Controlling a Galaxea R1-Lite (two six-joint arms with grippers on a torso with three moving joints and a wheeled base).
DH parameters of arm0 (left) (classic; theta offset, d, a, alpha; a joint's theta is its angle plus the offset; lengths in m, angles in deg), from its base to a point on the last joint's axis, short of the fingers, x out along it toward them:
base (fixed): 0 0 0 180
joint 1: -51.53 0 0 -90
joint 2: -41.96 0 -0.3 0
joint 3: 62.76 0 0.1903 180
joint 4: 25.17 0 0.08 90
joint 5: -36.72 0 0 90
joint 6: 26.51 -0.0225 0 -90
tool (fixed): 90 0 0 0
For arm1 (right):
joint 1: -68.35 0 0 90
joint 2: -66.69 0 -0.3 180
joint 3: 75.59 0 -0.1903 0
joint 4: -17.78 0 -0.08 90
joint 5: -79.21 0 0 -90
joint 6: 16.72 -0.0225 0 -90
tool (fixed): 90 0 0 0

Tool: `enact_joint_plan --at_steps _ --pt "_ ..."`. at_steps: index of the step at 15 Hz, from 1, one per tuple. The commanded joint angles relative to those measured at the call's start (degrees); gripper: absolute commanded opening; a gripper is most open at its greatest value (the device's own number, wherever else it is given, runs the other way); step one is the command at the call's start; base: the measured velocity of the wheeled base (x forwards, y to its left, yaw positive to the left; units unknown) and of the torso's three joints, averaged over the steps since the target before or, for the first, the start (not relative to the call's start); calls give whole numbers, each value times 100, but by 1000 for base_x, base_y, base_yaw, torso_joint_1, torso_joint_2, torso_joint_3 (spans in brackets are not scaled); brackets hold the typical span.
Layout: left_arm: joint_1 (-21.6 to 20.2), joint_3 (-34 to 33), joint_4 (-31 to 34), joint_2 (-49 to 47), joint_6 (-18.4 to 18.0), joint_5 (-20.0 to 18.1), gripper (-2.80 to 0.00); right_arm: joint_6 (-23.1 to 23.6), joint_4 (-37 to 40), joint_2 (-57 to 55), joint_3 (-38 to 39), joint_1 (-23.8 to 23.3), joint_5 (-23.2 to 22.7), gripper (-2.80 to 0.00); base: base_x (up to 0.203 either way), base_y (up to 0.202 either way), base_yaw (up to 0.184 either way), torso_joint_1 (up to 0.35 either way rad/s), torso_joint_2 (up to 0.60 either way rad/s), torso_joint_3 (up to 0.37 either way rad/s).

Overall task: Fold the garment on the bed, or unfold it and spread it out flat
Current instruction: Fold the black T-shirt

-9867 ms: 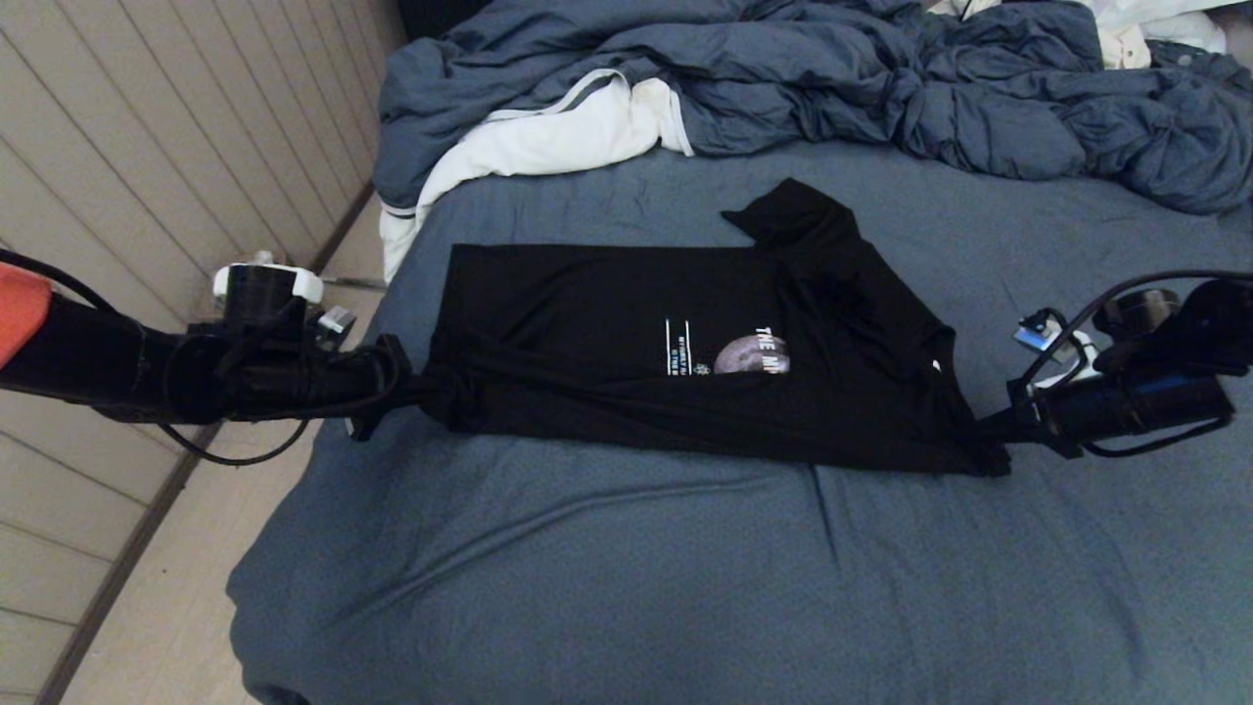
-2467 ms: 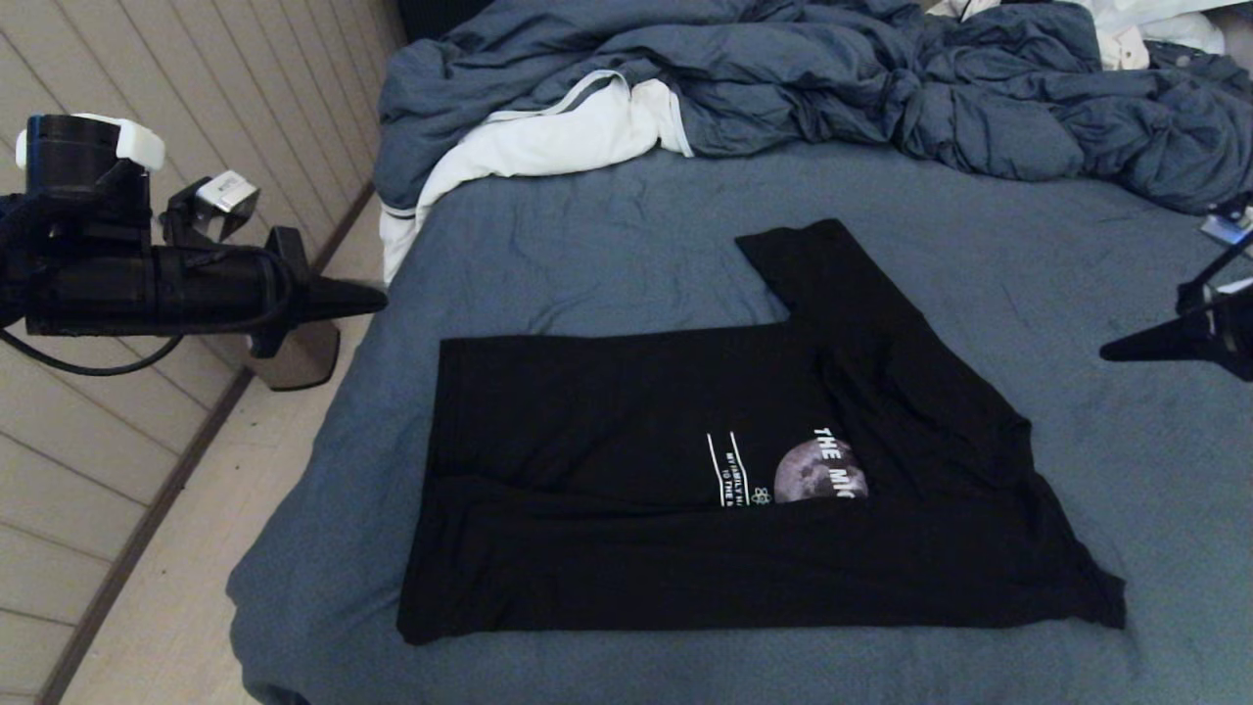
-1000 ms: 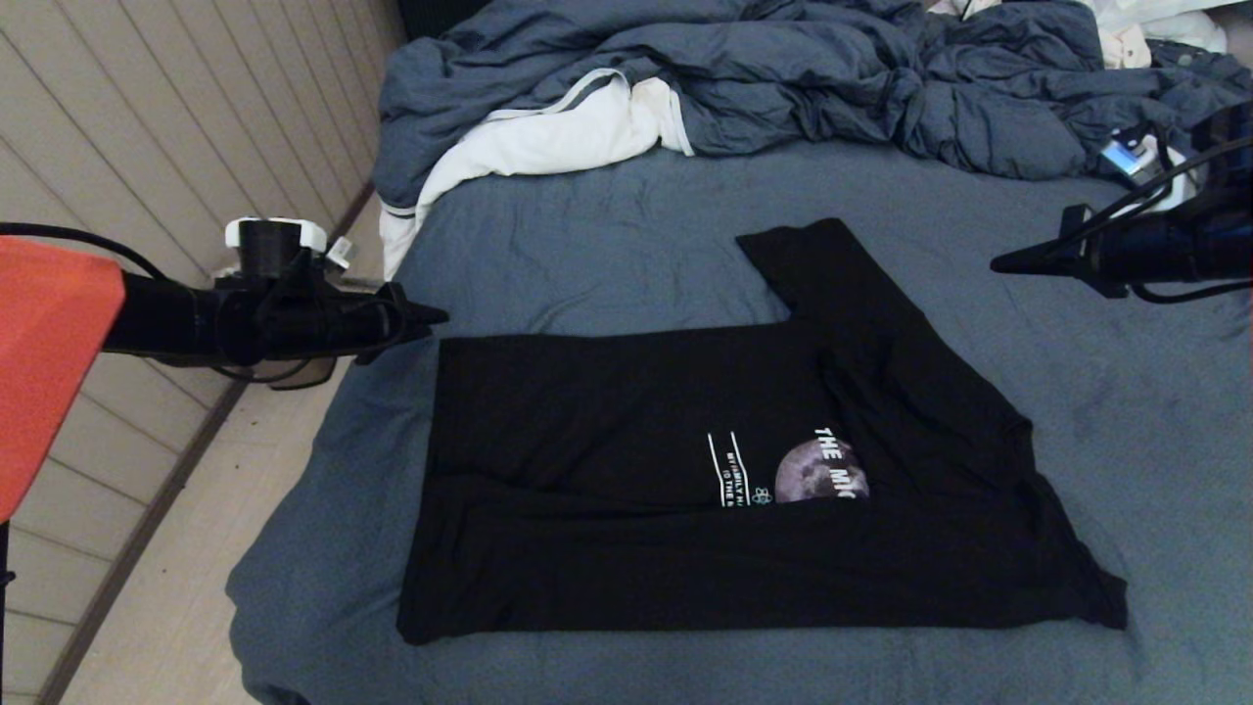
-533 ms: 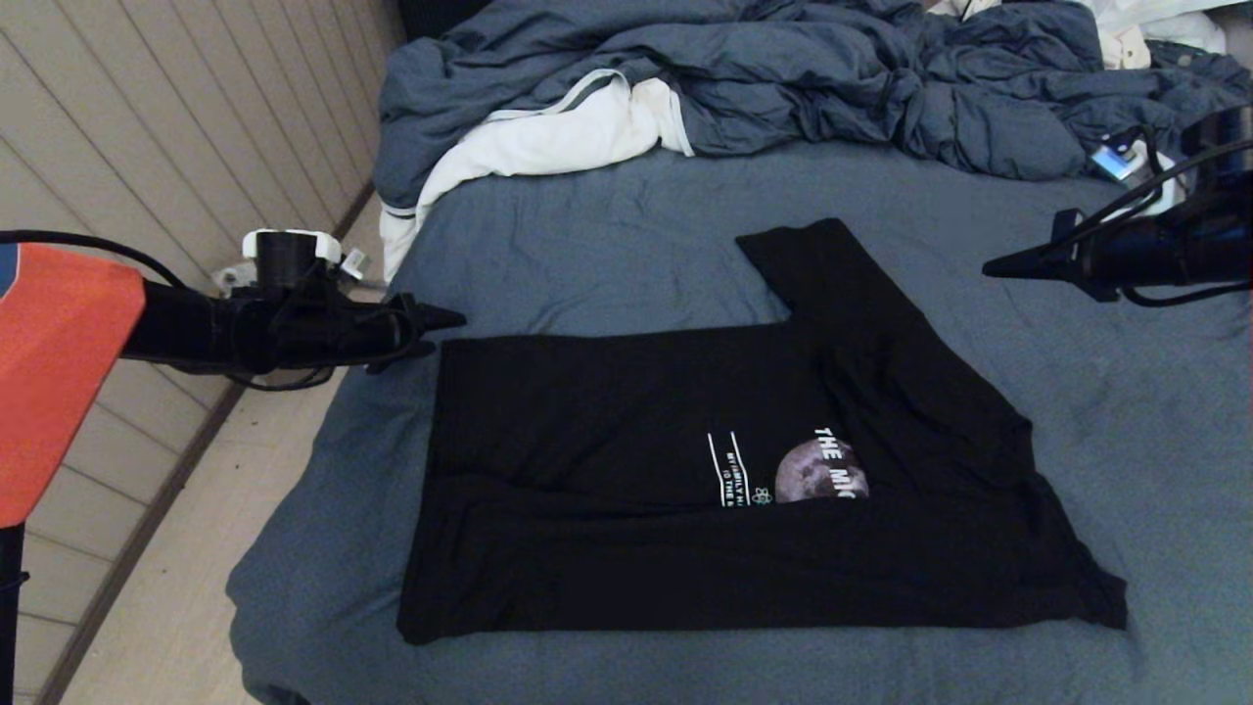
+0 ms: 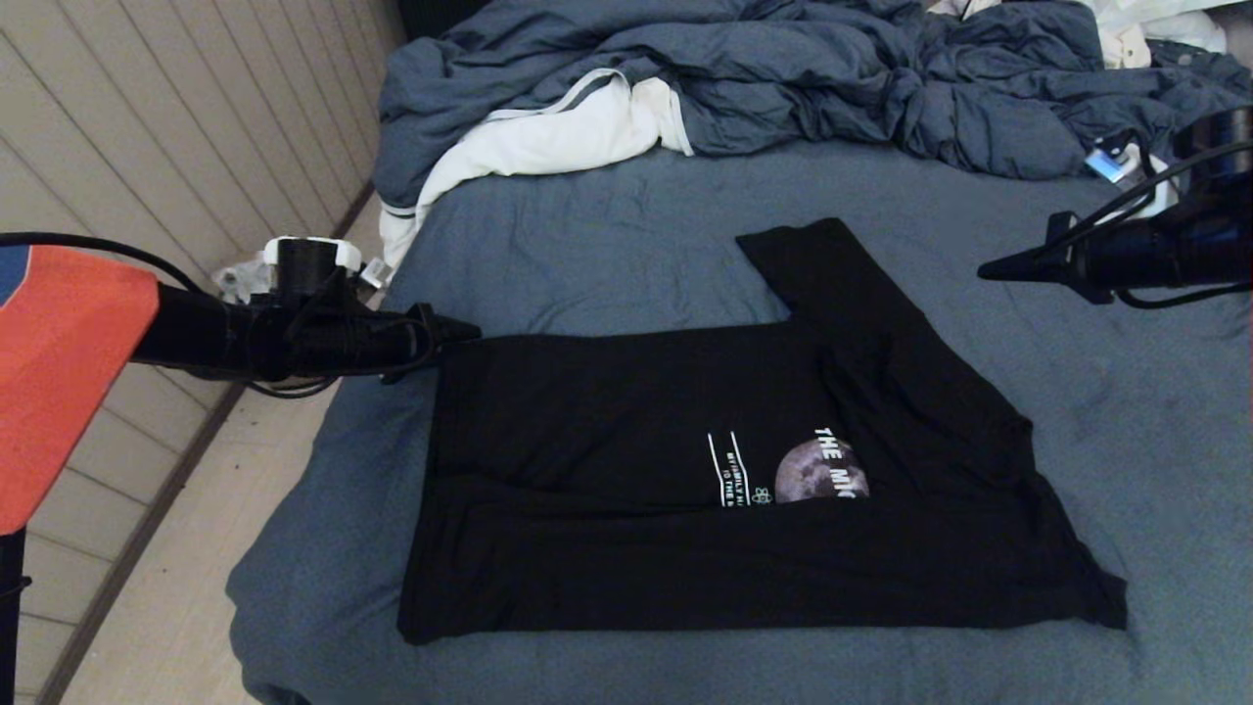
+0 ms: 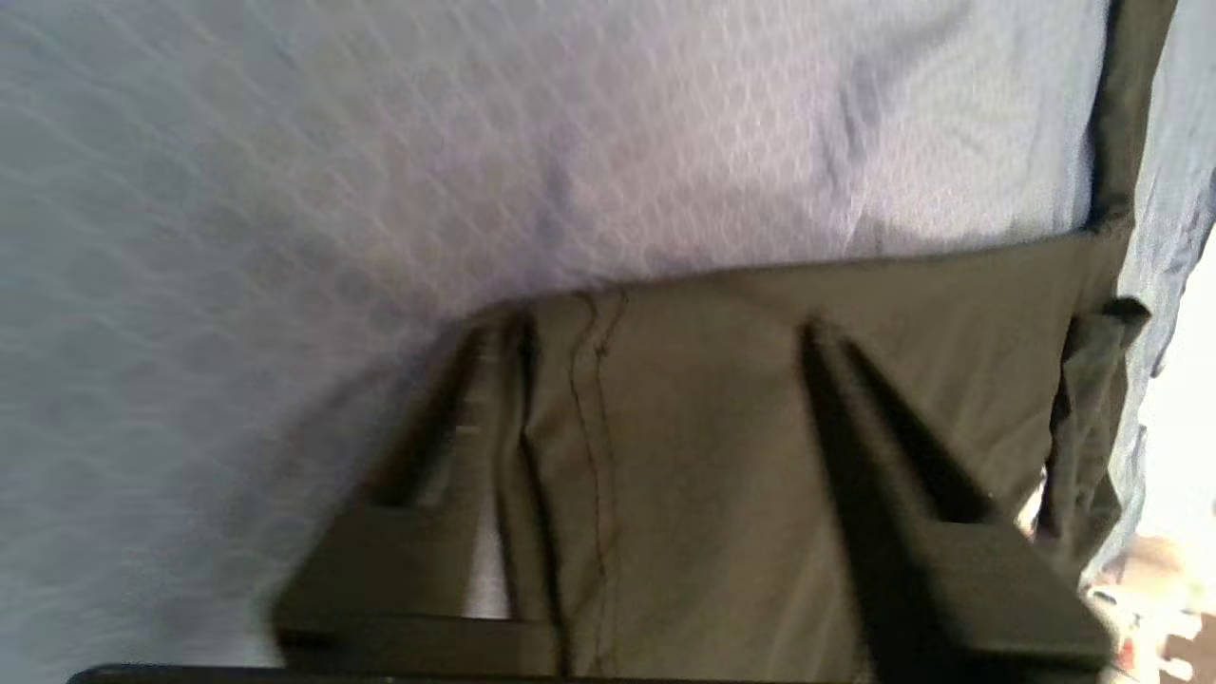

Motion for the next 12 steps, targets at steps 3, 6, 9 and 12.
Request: enact_joint_plan --at_steps 3,6,9,12 --pt "32 -17 -14 23 19 -21 -280 -5 16 6 -2 -9 -23 -280 0 0 0 0 0 0" --pt "34 -17 -14 23 19 -21 -280 -5 16 -20 7 -9 -23 -280 0 0 0 0 0 0" --pt "32 -43 -14 67 20 -21 -280 4 -69 -209 -36 -9 -32 -280 0 0 0 0 0 0" --pt "69 -102 -31 159 19 -21 -280 -41 -479 -621 -45 7 -32 -280 0 0 0 0 0 0"
